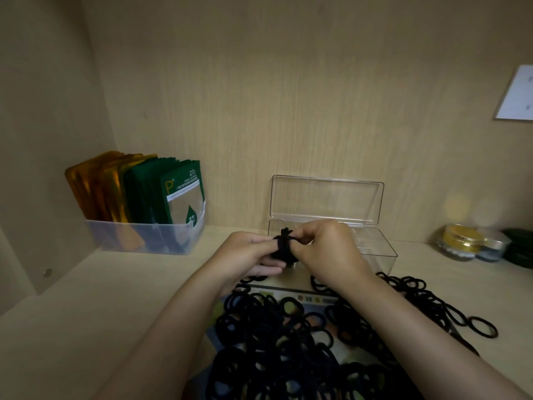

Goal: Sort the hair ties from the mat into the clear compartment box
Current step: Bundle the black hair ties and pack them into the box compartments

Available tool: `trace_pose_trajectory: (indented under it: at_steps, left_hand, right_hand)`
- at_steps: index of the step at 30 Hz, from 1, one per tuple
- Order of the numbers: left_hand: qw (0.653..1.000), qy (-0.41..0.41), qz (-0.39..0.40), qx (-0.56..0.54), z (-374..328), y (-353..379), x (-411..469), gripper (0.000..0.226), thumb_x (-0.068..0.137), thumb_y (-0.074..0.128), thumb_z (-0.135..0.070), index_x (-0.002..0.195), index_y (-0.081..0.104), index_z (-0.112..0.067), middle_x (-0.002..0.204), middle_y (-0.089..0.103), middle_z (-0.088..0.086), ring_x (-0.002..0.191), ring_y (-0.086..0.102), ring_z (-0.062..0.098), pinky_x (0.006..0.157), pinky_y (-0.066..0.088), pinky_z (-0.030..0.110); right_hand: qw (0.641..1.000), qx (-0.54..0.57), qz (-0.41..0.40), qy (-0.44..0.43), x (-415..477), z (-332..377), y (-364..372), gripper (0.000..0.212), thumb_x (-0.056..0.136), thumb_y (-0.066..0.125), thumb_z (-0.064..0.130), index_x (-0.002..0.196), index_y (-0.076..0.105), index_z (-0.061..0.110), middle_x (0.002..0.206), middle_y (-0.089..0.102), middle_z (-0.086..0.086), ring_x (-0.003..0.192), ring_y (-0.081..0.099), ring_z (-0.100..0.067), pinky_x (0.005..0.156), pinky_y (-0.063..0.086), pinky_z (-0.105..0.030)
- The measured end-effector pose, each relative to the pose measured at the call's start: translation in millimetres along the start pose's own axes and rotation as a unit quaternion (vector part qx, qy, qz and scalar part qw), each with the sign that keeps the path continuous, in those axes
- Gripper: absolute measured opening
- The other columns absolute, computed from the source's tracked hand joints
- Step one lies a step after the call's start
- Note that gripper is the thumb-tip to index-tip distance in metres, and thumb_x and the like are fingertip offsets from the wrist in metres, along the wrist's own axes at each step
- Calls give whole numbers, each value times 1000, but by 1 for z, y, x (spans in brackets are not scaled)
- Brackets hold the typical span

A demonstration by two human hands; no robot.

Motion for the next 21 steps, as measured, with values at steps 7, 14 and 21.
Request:
trace_pose_trajectory:
  at_steps: [7,14,21]
  left_hand:
    - [999,15,47,13,1,11,-2,34,93,66,-24,119,69,-4,113,74,10,104,72,20,89,58,28]
    - [998,23,41,35,4,8,0,27,99,57,-11,124,67,-5,110,75,10,99,73,20,86,59,28]
    - [995,50,85,-28,-1,8,-2,29,99,55,-12,125,65,-1,119,71,14,112,68,25,92,57,33]
  right_hand:
    - [992,-105,-25,-71,-6,-2,-1,14,87,68,23,91,80,20,82,76,2,76,67,-14,69,53,-31]
    - [997,36,57,26,4,-12,-9,13,82,78,27,94,79,29,82,73,11,61,61,7,57,44,-9]
    - [953,220,182,107,1,-12,-16,32,86,77,20,117,69,18,98,72,-10,70,70,-17,45,51,-25]
Point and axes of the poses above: each hand's wrist, its own x-axis towards the middle knuckle, its own y-axis out of the palm, z = x × y, the point moved 2 cm from there along x, towards the middle knuckle
